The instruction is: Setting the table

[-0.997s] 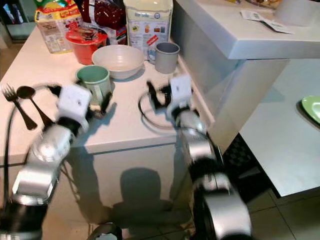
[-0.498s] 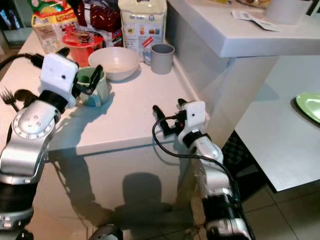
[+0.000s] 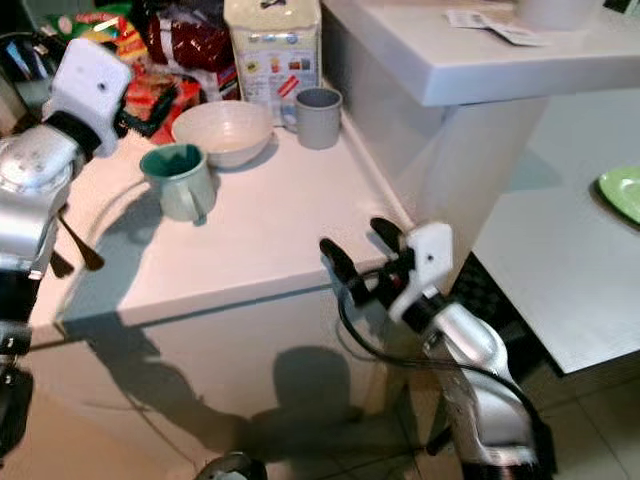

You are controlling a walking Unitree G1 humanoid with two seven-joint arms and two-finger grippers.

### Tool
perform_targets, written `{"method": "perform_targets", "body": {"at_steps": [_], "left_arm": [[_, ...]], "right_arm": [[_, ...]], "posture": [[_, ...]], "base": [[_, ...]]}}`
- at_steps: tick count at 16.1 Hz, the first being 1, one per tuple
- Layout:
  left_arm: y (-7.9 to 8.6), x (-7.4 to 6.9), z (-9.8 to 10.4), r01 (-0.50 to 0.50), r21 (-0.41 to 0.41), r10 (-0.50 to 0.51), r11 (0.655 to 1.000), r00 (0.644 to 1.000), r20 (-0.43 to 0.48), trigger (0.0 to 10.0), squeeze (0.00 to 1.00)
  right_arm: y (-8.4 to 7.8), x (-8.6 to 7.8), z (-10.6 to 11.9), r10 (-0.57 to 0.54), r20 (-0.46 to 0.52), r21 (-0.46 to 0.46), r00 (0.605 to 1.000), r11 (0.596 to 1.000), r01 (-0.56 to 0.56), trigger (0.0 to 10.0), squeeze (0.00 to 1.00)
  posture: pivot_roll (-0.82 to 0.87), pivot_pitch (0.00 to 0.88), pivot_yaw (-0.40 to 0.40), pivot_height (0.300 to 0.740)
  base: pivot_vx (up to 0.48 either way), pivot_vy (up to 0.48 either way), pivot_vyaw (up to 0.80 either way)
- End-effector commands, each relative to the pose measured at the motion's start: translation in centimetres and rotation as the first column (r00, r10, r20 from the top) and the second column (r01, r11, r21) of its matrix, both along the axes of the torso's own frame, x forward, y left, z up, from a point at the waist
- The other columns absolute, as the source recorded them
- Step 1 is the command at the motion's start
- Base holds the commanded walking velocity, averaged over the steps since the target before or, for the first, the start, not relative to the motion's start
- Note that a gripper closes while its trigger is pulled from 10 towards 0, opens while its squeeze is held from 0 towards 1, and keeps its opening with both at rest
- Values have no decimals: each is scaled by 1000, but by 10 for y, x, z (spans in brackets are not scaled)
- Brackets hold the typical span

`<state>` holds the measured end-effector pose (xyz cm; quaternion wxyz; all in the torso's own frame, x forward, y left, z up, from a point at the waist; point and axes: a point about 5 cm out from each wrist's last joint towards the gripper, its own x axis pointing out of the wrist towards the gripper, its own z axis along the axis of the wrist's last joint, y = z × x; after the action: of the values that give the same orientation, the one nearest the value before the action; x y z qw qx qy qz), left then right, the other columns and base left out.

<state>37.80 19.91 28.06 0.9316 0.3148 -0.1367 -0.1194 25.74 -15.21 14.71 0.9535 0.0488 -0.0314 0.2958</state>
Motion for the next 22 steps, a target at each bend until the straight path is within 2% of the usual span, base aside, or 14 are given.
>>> {"method": "perform_targets", "body": {"at_steps": [1, 3, 5, 10, 13, 17, 22], "left_arm": [[2, 6, 4, 1, 29, -1, 1000, 1000, -3, 10000, 0], [0, 19, 7, 16, 68, -15, 998, 1000, -22, 10000, 0], [-4, 27, 4, 34, 110, -28, 993, 998, -62, 10000, 0], [-13, 34, -20, 152, 292, -71, 944, 961, -269, 10000, 0], [-18, 36, -19, 163, 349, -62, 923, 957, -283, 10000, 0], [-37, 40, -4, 181, 390, -88, 903, 966, -245, 10000, 0], [-53, 41, -7, 226, 439, -110, 870, 955, -274, 10000, 0]], "right_arm": [[1, -7, 5, 23, -1, 4, 1000, 1000, -23, 10000, 0], [1, -19, 4, 41, -31, -16, 999, 999, -41, 10000, 0], [4, -21, 4, 37, -40, -13, 999, 999, -37, 10000, 0], [11, -32, 12, 50, -52, 1, 997, 999, -50, 10000, 0], [15, -35, 14, 54, -51, 5, 997, 999, -54, 10000, 0], [18, -42, 13, 50, -64, 8, 997, 999, -50, 10000, 0], [20, -47, 15, 55, -74, 7, 996, 998, -54, 10000, 0]], "posture": [[77, 0, 102, 740], [59, 0, 118, 740], [53, 0, 122, 740], [37, 0, 148, 740], [32, 0, 158, 740], [19, 0, 172, 740], [20, 10, 181, 740]], "base": [[0, 0, 0], [0, 0, 0], [0, 0, 0], [0, 0, 0], [0, 0, 0], [0, 0, 0], [0, 0, 0]]}}
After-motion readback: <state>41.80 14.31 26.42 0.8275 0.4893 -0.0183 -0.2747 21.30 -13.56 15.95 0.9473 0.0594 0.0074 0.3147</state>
